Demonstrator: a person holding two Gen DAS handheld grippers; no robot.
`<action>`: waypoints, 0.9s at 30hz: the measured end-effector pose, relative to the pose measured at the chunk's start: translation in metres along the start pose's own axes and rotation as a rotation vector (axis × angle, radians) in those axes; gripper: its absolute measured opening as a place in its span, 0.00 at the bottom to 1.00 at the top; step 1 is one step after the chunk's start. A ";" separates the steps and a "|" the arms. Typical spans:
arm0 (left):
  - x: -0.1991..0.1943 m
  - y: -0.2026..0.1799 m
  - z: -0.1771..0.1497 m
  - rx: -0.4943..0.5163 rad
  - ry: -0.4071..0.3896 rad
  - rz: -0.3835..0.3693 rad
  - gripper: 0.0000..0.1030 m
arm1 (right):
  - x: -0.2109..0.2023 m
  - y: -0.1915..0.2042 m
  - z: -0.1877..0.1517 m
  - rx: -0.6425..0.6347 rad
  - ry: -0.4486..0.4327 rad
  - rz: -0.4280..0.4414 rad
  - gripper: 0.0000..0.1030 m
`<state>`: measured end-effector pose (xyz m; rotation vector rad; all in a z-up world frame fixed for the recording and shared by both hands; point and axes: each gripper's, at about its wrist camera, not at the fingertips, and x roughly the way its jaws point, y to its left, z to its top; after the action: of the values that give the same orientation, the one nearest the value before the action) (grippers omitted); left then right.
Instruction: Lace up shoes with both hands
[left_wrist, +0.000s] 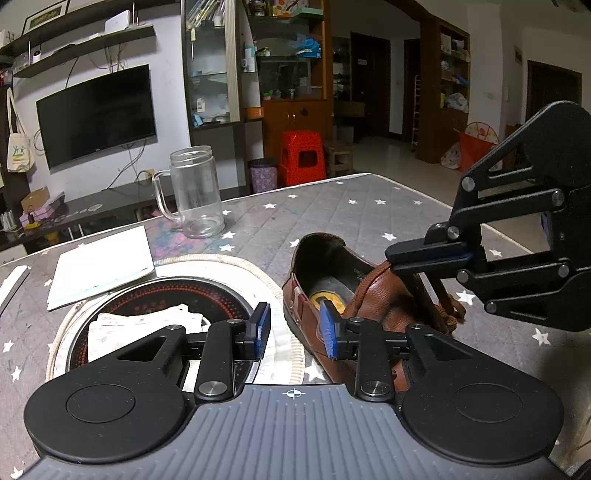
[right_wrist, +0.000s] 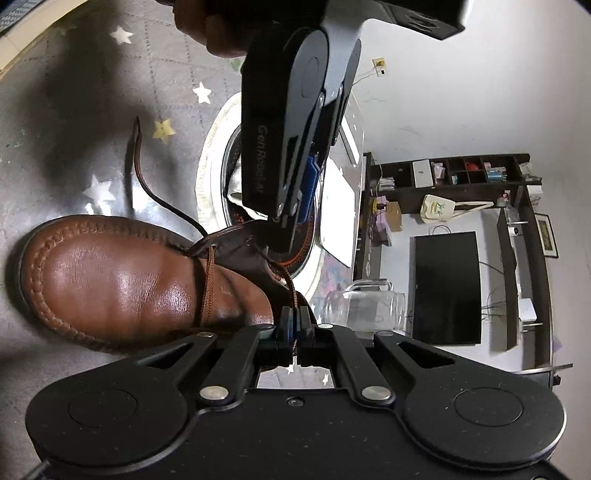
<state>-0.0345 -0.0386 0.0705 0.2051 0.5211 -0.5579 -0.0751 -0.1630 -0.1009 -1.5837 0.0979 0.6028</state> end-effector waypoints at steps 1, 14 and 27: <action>0.000 0.000 0.000 0.000 0.001 0.000 0.31 | 0.000 0.001 0.001 0.000 -0.001 0.001 0.01; -0.001 0.002 -0.001 -0.002 0.000 -0.001 0.31 | 0.000 0.007 0.001 0.015 -0.009 0.002 0.01; 0.000 0.004 -0.003 0.002 -0.001 0.002 0.31 | -0.004 0.015 -0.001 -0.013 0.007 0.027 0.01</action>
<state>-0.0335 -0.0348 0.0683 0.2069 0.5190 -0.5570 -0.0841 -0.1666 -0.1125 -1.5996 0.1210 0.6195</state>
